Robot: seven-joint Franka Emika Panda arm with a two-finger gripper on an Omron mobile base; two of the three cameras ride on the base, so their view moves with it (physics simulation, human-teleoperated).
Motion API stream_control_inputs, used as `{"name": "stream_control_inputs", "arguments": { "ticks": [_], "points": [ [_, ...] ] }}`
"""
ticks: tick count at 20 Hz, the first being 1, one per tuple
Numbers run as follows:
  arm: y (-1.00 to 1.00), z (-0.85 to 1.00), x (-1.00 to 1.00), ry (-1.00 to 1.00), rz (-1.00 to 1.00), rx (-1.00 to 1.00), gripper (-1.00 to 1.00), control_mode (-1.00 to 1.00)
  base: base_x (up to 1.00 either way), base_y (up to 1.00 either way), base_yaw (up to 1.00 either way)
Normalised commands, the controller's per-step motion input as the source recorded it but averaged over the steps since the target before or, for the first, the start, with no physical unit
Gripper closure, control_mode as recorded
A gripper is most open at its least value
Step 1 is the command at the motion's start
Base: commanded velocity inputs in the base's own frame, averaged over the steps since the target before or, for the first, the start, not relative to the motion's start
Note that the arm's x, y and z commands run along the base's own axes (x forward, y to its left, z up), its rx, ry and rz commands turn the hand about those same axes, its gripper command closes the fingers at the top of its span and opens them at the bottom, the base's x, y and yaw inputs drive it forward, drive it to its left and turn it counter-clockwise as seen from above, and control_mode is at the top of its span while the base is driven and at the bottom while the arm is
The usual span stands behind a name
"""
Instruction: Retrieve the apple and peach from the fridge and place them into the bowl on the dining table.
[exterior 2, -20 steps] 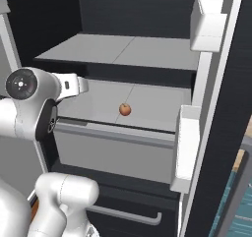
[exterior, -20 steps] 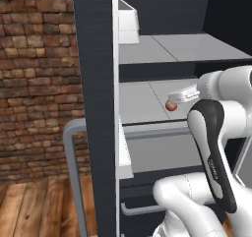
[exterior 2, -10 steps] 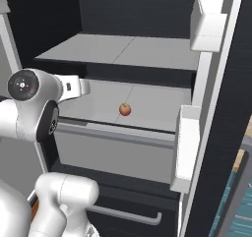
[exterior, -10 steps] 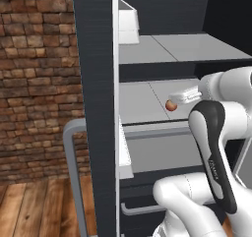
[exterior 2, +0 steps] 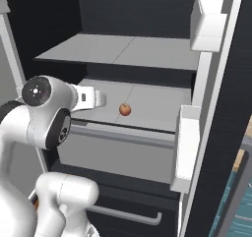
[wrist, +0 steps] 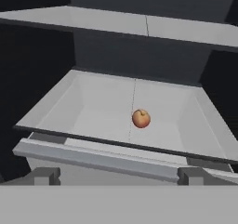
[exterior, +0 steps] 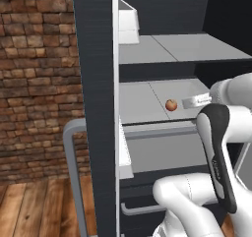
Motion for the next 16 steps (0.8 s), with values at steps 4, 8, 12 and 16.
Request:
{"name": "stream_control_inputs", "arguments": {
  "ticks": [4, 8, 12, 16],
  "points": [
    [-0.65, -0.54, 0.19, 0.10, 0.00, 0.08, -1.00, -1.00, 0.00, 0.00, 0.00],
    [-0.55, -0.57, 0.45, 0.13, 0.00, 0.11, -1.00, -1.00, 0.00, 0.00, 0.00],
    [-0.43, -0.54, 0.79, 0.14, 0.00, 0.12, -1.00, -1.00, 0.00, 0.00, 0.00],
    [-0.07, -0.41, 0.83, 0.11, -0.02, 0.06, -1.00, -1.00, 0.00, 0.00, 0.00]
  ]
}}
